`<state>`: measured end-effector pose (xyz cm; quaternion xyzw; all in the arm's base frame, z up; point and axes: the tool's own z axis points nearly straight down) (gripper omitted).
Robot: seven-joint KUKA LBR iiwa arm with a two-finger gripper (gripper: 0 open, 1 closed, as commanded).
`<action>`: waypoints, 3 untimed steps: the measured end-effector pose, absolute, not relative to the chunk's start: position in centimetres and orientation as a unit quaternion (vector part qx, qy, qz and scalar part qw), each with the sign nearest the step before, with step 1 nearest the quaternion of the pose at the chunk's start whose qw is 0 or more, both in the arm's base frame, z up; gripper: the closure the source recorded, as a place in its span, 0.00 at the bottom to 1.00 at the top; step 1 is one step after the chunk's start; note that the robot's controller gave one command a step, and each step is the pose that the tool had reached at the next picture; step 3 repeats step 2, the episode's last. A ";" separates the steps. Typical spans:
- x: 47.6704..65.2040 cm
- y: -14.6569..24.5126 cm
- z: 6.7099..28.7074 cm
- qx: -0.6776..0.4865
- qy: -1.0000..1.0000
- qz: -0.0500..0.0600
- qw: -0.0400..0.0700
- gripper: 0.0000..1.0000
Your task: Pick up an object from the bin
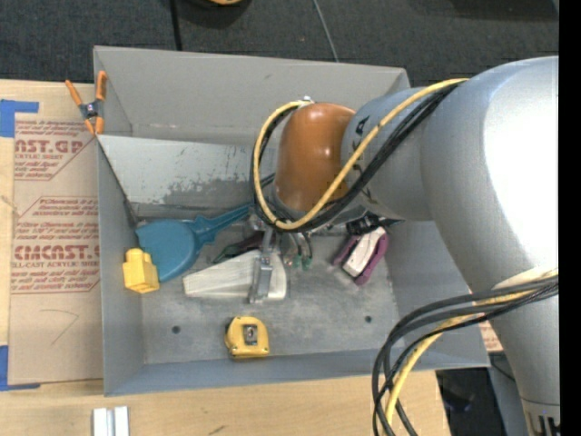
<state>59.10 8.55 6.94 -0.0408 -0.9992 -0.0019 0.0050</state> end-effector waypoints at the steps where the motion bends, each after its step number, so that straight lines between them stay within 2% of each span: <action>1: 59.1 8.6 7.1 0.007 -1.000 -0.002 0.003 1.00; 3: 59.1 8.6 7.1 0.007 -1.000 -0.002 0.003 1.00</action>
Offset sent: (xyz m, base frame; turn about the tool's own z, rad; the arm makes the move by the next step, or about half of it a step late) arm 0.0000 0.0000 0.0000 0.0000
